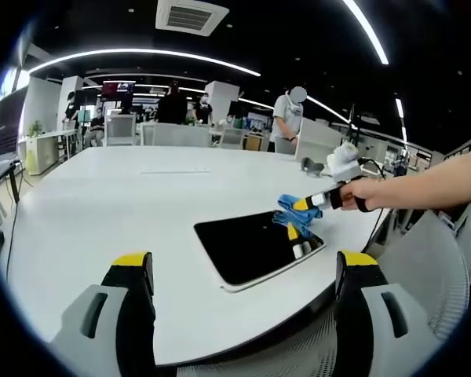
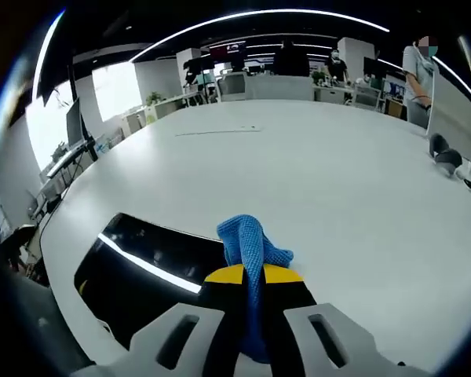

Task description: Wipe the mirror surface with the cleaning cloth until all visible marks leave the cleaned area.

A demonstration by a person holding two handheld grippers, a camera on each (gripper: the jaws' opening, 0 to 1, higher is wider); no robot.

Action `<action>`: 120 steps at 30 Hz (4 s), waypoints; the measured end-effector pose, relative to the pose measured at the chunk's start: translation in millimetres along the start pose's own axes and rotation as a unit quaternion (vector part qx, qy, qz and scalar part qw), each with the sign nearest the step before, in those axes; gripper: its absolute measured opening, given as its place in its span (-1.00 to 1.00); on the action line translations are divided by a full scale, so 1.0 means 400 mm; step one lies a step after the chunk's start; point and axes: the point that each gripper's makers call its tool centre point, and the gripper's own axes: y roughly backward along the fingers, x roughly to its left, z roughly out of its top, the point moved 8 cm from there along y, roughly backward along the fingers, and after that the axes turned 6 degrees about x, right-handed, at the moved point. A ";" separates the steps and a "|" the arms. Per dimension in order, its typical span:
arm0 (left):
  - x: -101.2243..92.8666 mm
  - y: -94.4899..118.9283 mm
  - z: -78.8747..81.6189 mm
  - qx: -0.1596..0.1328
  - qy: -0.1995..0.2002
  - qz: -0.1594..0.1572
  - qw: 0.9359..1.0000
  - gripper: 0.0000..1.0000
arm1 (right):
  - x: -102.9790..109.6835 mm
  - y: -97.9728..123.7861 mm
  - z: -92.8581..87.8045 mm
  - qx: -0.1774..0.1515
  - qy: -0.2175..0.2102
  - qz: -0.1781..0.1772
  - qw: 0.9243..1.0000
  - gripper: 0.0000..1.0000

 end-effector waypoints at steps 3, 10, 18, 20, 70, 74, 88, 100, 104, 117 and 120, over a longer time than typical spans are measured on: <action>0.000 0.000 0.001 -0.004 0.001 0.000 1.000 0.91 | 0.038 -0.011 0.005 0.002 0.001 0.007 1.000 -0.99; 0.001 0.001 0.000 -0.005 0.002 0.000 1.000 0.91 | 0.074 -0.030 0.002 0.019 0.022 0.011 1.000 -0.99; 0.000 0.001 0.000 -0.006 0.002 -0.002 1.000 0.91 | 0.083 -0.019 -0.003 0.025 0.023 0.005 0.999 -0.99; 0.000 0.002 0.000 -0.006 0.003 -0.002 1.000 0.91 | 0.088 -0.015 -0.006 0.025 0.023 0.002 0.999 -0.99; -0.002 0.008 0.001 -0.013 0.007 -0.006 1.000 0.91 | 0.391 -0.239 0.099 0.039 0.076 0.128 0.988 -0.99; -0.002 0.007 0.001 -0.013 0.007 -0.006 1.000 0.92 | 0.413 -0.245 0.102 0.039 0.081 0.136 0.987 -0.99; -0.001 0.006 0.002 -0.013 0.008 -0.005 1.000 0.92 | 0.417 -0.250 0.108 0.042 0.115 0.138 0.983 -0.99; 0.002 0.006 0.001 -0.012 0.009 -0.003 1.000 0.92 | 0.439 -0.209 0.067 0.044 0.137 0.151 0.978 -0.99; 0.003 0.006 0.001 -0.012 0.009 0.000 1.000 0.92 | 0.440 -0.204 0.060 0.045 0.143 0.156 0.976 -0.99; 0.001 0.005 0.001 -0.009 0.008 0.000 1.000 0.92 | 0.448 -0.183 0.034 0.047 0.155 0.162 0.973 -0.99; 0.001 0.005 0.001 -0.009 0.009 0.000 1.000 0.92 | 0.451 -0.175 0.029 0.048 0.156 0.161 0.973 -0.99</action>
